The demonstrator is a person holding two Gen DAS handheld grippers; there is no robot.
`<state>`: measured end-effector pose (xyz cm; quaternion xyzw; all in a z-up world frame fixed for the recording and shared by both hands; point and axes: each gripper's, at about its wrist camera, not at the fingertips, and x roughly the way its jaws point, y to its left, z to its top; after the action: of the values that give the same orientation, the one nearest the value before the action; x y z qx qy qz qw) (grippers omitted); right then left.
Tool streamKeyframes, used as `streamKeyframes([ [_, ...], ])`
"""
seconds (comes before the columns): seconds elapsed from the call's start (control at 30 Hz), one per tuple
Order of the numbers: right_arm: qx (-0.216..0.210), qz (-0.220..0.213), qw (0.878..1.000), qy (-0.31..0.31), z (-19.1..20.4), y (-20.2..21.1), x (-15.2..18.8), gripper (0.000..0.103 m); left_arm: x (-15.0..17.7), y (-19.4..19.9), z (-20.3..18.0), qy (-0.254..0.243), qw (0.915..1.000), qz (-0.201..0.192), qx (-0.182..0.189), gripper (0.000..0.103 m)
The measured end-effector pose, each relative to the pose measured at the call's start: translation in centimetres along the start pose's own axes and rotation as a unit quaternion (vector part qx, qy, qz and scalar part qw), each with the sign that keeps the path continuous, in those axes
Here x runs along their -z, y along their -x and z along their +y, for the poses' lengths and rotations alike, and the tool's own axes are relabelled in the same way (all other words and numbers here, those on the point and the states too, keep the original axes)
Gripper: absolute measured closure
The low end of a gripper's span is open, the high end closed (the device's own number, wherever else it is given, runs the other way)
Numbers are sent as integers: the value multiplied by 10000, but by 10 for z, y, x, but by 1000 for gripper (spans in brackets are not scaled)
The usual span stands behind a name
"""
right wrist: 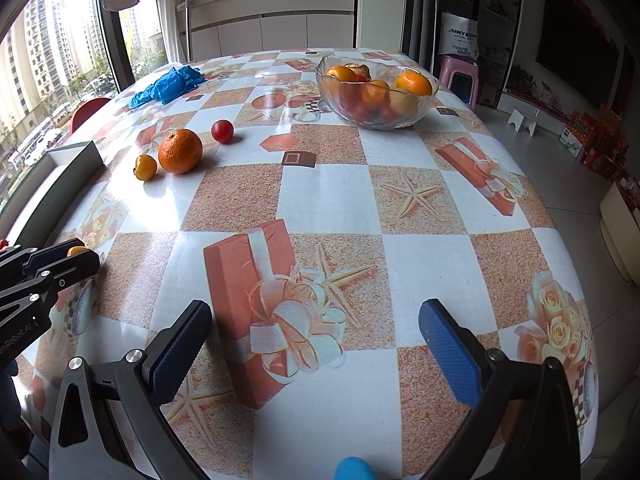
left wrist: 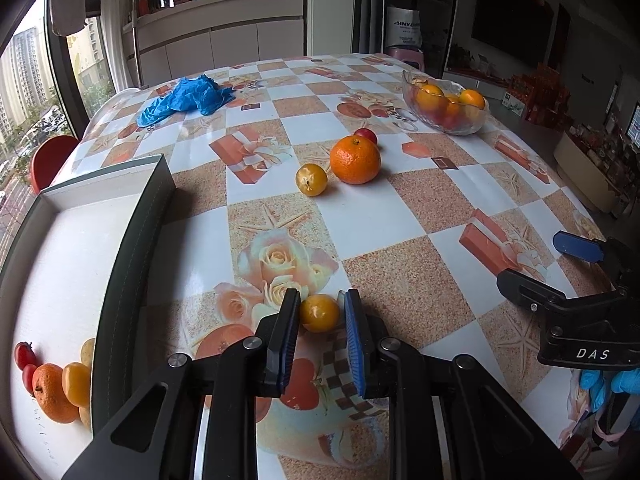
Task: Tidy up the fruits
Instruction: 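Grasp the large orange with the right tool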
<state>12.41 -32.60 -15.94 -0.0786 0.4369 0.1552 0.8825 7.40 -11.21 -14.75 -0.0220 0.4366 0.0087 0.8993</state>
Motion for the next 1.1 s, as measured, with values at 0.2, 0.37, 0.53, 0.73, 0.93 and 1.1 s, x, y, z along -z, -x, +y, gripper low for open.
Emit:
streamKeyframes([
  [0.2,24,164,9999,4,2,-2,-7,0,0,1,9,80,10000,24,-47,79],
  [0.37,-148,404,9990,112,15,-13,-24,0,1,2,16,106,9999,9,-76,79],
  [0.53,-663,355,9971,-105,31,-22,-54,8,2,2,18,78,9999,-21,-92,79],
  [0.73,-881,247,9955,242,58,-37,-86,13,2,3,19,93,9999,-50,-95,79],
  [0.93,-874,337,9930,721,82,-62,-102,26,2,3,20,164,9998,-43,-75,79],
  [1.1,-977,240,9916,817,92,-69,-111,32,2,3,20,180,9998,-26,-67,79],
])
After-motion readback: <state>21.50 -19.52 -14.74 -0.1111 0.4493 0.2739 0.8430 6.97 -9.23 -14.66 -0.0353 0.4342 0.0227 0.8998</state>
